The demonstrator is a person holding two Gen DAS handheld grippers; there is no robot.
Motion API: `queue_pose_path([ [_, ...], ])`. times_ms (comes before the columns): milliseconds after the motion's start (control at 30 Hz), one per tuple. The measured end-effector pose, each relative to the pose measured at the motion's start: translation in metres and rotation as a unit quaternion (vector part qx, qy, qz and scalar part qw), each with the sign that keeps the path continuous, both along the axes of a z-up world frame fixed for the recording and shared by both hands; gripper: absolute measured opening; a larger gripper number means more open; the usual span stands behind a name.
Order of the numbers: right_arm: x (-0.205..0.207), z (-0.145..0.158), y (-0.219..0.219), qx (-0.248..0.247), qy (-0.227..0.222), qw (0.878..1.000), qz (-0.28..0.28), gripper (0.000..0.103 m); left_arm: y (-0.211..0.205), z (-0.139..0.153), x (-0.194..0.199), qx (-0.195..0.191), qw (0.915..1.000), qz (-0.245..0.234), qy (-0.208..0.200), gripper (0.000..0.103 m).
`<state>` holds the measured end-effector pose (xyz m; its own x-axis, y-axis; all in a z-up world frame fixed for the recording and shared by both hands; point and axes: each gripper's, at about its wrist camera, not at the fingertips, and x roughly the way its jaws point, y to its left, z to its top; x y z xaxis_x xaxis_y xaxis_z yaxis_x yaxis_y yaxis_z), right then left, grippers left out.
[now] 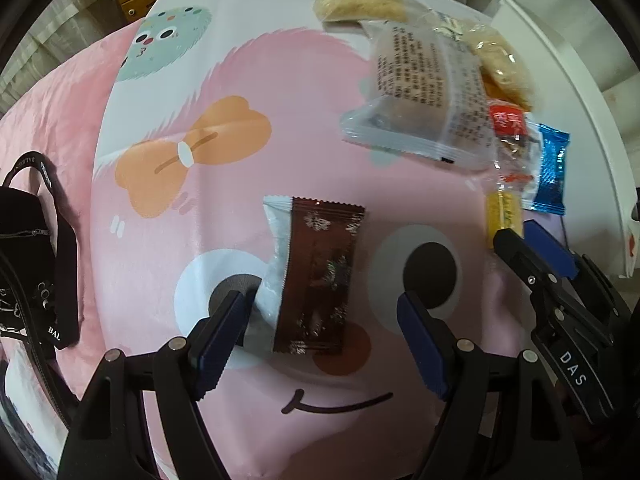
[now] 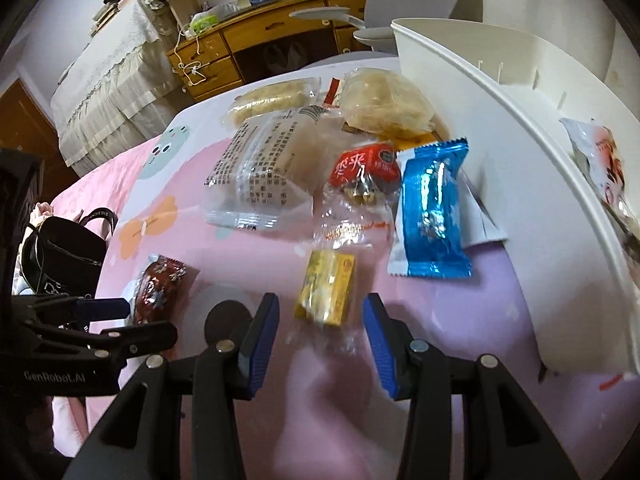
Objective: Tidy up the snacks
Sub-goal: 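Grasp the brown snowflake packet with the left gripper while the right gripper grasps the yellow packet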
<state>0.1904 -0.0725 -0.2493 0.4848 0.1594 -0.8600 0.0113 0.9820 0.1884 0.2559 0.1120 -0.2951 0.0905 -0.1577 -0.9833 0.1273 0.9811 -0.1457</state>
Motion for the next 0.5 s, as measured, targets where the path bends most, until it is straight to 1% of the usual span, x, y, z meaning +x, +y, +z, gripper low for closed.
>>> queue_pose_path([
  [100,0.002,-0.004,0.003,-0.013,-0.01,1.0,0.011,0.044,-0.001,-0.004,0.003,-0.006,1.0,0.0,-0.001,0.077],
  [233,0.003,-0.008,0.008,-0.028,-0.022,0.999,0.034,0.044,-0.007,-0.006,0.006,0.014,0.9998,-0.007,-0.014,0.076],
  [300,0.003,-0.009,0.011,-0.038,-0.026,0.998,0.048,0.044,-0.011,-0.006,0.006,0.023,0.9995,-0.011,-0.019,0.074],
  [400,0.002,-0.01,0.014,-0.053,-0.028,0.996,0.062,0.044,-0.014,-0.006,0.006,0.036,0.9989,-0.013,-0.025,0.07],
  [433,0.003,-0.01,0.016,-0.056,-0.027,0.996,0.065,0.044,-0.015,-0.005,0.006,0.038,0.9988,-0.013,-0.027,0.068],
  [500,0.003,-0.01,0.018,-0.061,-0.026,0.995,0.07,0.041,-0.014,-0.005,0.006,0.048,0.9983,-0.013,-0.032,0.059],
])
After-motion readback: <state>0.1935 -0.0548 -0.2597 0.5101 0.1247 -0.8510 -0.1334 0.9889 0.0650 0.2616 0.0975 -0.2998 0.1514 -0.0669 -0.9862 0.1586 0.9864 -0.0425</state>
